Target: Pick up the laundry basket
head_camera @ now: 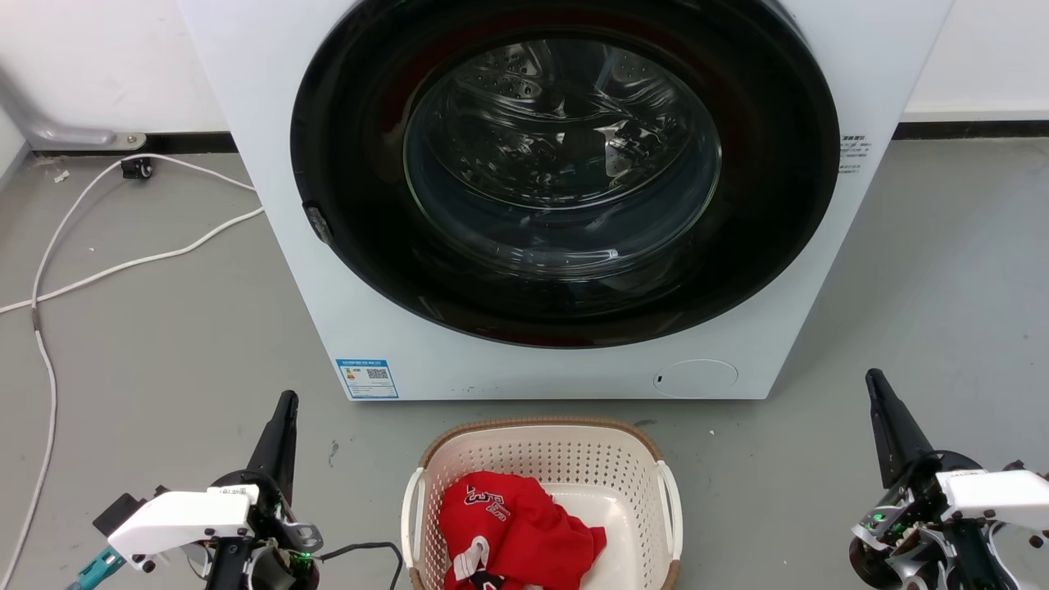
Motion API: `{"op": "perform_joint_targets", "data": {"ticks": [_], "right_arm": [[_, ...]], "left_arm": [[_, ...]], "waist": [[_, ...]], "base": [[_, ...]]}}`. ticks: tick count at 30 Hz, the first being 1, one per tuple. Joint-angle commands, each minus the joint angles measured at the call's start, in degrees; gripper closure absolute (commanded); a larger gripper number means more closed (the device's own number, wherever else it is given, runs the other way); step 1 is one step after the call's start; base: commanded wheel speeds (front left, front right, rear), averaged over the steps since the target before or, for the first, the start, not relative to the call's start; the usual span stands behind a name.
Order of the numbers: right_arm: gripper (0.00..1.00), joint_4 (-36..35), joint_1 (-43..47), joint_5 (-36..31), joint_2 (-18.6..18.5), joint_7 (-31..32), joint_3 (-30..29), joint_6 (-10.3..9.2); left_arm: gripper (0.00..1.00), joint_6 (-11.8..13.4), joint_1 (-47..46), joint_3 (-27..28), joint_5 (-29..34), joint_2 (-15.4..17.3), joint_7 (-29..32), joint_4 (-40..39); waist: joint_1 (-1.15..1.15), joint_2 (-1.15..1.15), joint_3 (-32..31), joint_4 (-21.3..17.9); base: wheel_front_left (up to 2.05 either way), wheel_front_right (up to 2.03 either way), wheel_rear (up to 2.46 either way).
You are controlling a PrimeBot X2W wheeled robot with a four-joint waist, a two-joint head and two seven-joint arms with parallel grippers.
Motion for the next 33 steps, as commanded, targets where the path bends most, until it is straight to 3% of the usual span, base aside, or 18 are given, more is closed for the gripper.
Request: {"op": "perform_joint_targets", "data": {"ticks": [1, 33], "right_arm": [[1.00, 0.0, -0.6, -0.2, 0.2, 0.2, -0.1, 0.00], [1.00, 0.1, -0.6, -0.4, 0.4, 0.3, -0.3, 0.00]], "left_arm": [[1.00, -0.3, -0.6, 0.2, 0.2, -0.1, 0.3, 0.1], [1.00, -0.3, -0.6, 0.4, 0.5, -0.2, 0.4, 0.1]], "waist": [[0.00, 0.00, 0.0, 0.0], [0.00, 0.00, 0.0, 0.0]], "base": [[0.00, 0.00, 0.00], [0.00, 0.00, 0.00]]}}
